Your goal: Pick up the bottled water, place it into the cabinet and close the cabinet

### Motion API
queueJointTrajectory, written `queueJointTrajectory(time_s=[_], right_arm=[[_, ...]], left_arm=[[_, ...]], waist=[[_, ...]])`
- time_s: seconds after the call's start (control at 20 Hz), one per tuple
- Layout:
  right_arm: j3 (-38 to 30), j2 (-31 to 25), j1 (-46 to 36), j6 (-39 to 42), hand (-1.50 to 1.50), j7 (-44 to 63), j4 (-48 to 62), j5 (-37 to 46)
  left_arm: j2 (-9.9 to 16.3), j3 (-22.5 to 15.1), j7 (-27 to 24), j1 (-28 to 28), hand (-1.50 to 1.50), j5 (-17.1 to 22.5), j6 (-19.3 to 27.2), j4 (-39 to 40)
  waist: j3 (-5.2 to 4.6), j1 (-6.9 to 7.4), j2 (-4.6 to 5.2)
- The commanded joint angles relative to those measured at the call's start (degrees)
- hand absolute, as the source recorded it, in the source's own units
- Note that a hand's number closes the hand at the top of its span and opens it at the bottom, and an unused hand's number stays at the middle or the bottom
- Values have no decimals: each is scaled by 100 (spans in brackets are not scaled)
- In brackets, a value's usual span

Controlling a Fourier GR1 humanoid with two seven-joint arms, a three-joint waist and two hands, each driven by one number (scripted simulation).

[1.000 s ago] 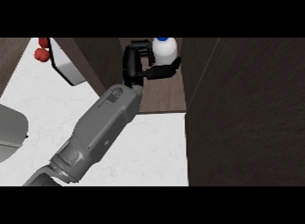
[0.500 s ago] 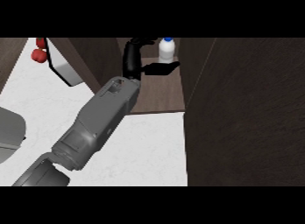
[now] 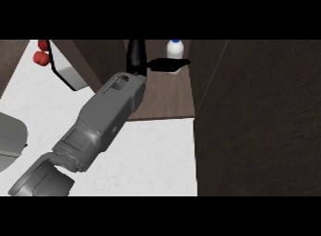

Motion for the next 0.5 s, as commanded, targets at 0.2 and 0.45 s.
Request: queueJointTrajectory(time_s=[0.2,0.45], right_arm=[[-120,-15,79,-190,-150,363,-682,-339],[-98,70,112,-254,-150,440,-775,-355]], left_arm=[[-52,356,-231,-45,-150,309,-978,-501],[-57,-126,-74,518,-150,623,-1126,-1233]], waist=[[-2,180,-69],[1,168,-115]])
